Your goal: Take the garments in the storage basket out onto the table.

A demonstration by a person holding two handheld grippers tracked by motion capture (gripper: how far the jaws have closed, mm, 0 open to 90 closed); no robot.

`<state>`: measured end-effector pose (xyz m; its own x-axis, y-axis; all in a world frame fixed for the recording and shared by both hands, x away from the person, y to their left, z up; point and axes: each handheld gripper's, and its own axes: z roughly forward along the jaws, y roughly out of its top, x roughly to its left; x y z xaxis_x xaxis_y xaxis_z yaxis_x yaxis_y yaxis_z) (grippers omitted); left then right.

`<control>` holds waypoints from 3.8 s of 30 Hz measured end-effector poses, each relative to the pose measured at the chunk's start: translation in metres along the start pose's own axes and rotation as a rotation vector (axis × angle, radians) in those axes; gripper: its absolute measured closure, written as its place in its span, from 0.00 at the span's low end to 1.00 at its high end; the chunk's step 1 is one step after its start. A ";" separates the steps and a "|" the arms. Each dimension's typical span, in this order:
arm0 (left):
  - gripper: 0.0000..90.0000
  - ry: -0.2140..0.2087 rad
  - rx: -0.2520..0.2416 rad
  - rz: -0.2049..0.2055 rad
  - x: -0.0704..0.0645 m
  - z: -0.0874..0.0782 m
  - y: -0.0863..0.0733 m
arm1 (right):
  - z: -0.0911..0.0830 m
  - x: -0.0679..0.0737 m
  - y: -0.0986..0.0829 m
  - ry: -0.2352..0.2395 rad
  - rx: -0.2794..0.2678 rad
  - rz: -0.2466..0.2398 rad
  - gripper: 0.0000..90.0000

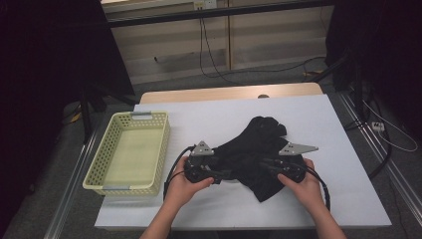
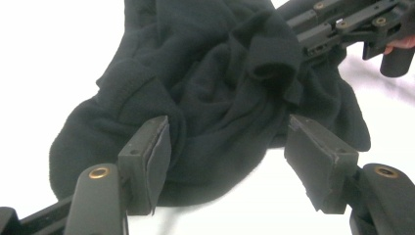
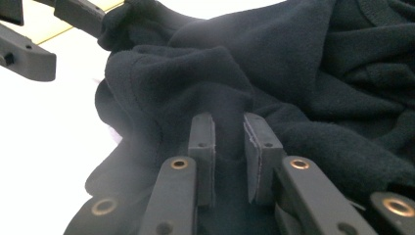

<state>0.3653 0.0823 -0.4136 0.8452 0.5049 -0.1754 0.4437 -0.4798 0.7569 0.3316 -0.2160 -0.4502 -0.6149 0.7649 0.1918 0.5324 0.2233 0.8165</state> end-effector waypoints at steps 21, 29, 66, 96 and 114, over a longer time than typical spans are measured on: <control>0.85 -0.012 0.078 0.083 -0.016 0.046 -0.017 | 0.006 0.005 -0.001 0.014 0.007 -0.002 0.84; 1.00 0.003 0.055 0.001 0.002 0.022 -0.011 | -0.007 -0.001 0.002 0.040 -0.052 0.035 0.82; 1.00 0.136 0.021 -0.146 0.044 -0.033 -0.009 | -0.017 0.024 0.017 0.039 -0.081 -0.063 0.94; 0.50 0.050 -0.026 -0.005 0.015 -0.018 0.002 | -0.013 -0.016 -0.004 -0.094 -0.026 0.065 0.86; 0.82 0.032 0.096 0.110 -0.020 0.050 -0.011 | -0.012 -0.016 -0.002 -0.121 -0.026 0.038 0.84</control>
<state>0.3585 0.0419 -0.4504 0.8811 0.4671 -0.0739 0.3769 -0.5992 0.7063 0.3335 -0.2360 -0.4483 -0.5195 0.8399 0.1570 0.5373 0.1783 0.8243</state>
